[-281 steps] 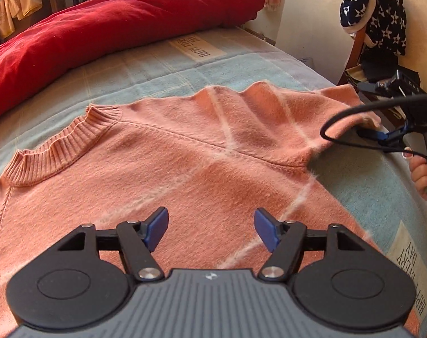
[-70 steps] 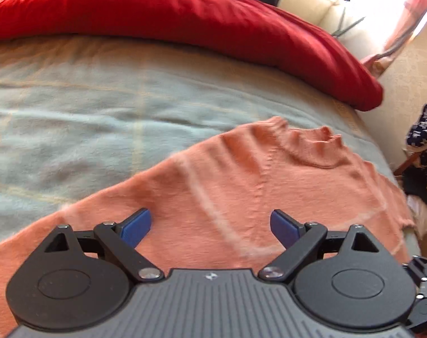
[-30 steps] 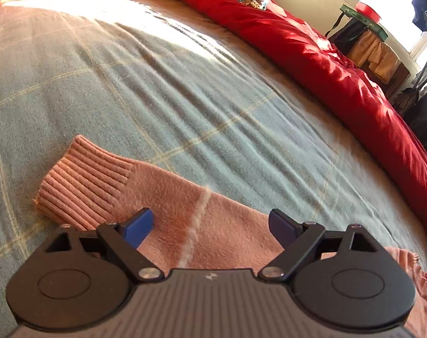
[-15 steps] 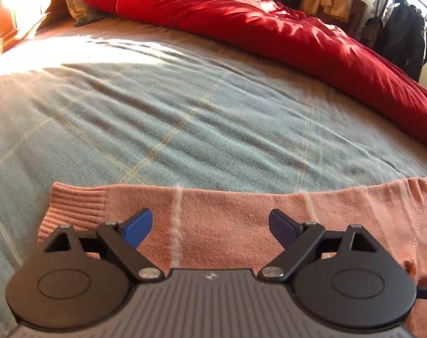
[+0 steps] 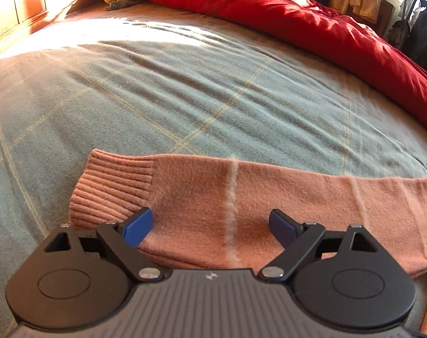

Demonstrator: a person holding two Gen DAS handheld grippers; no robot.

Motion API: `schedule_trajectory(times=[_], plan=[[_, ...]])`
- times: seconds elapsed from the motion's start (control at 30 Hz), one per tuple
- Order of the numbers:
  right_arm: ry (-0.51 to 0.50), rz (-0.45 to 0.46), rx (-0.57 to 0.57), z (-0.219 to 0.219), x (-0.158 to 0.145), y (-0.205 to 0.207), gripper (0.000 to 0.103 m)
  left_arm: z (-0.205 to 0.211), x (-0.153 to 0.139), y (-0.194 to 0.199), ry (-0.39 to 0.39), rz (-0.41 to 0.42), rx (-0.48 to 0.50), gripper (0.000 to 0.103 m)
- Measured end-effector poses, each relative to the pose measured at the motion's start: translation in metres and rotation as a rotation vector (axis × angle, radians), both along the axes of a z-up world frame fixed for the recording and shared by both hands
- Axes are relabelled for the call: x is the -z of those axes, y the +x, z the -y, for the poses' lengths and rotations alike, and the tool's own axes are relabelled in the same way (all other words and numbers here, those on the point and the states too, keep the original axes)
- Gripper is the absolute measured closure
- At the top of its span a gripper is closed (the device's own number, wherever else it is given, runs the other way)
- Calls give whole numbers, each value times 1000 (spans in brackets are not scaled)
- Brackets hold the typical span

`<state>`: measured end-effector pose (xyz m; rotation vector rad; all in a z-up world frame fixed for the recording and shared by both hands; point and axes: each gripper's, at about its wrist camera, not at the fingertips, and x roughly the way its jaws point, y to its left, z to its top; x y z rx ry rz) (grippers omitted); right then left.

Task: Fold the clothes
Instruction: 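Sweep the open left tool along the sleeve toward its ribbed cuff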

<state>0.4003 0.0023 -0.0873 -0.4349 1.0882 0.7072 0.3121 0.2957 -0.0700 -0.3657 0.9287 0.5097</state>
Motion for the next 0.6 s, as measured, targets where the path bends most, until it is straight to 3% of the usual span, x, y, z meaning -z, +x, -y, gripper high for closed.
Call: schedule_trajectory(times=[0.13,0.27,0.43,0.6], plan=[[4,2,-5,1,0,0,0,8,-8,5,0,-21,5,13],[5,6,-4,1,0,-2,0,13,-14,20,-77,57,16,13],[9,9,-5,2,0,-3,0,26,-10,54,-112,119,97,13],[10,9,-4,2,1,-3,0,31,-3,68,-60,75,119,13]])
